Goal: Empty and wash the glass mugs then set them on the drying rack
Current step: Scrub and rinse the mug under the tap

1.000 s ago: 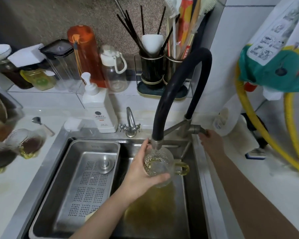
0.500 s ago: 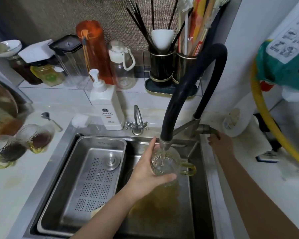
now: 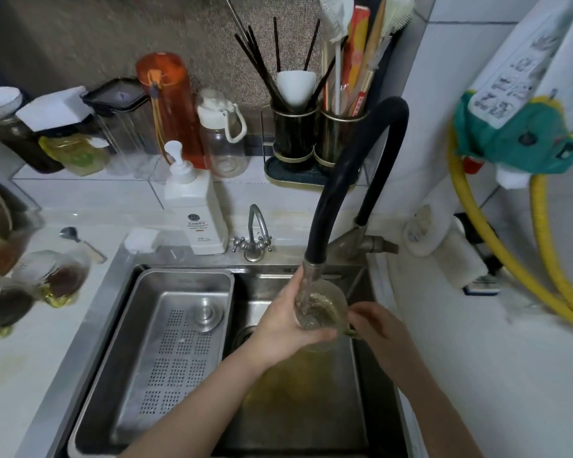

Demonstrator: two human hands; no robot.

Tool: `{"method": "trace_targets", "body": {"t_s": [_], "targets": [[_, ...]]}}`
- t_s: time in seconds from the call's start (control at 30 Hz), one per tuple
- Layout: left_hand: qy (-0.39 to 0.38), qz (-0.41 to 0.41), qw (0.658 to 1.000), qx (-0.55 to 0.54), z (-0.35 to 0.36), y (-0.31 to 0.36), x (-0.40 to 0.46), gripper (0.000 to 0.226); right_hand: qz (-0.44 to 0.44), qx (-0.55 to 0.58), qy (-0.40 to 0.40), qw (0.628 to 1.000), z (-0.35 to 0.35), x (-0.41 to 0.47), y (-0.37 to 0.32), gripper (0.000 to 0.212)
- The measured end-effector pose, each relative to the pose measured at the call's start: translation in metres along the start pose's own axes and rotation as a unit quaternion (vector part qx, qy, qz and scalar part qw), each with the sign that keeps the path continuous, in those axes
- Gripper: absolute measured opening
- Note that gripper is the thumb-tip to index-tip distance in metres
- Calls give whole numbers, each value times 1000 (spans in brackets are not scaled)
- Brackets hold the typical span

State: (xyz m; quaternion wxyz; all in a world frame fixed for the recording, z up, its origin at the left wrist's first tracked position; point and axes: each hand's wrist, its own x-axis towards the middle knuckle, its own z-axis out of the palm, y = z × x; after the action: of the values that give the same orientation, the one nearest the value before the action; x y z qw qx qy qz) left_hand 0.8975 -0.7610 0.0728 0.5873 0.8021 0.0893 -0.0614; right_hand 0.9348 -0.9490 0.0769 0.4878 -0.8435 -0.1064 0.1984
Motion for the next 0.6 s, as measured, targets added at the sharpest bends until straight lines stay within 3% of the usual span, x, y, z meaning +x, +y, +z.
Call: {"method": "trace_targets", "body": {"t_s": [0.2,0.37,0.5,0.6], "targets": [[-30,16,999,-12,-22,1,-6,111,34,36,9,999,18,-10,2,7],[34,45,998,4,0,0,-9,68,58,34,91,994,20,-25,4,7],[72,26,995,-67,-3,-23,-28,72,40,6,105,994,39,-38,-4,5],[90,22,992,-81,-14,-19,-18,71,33,49,123,991,48,-23,-15,7]]}}
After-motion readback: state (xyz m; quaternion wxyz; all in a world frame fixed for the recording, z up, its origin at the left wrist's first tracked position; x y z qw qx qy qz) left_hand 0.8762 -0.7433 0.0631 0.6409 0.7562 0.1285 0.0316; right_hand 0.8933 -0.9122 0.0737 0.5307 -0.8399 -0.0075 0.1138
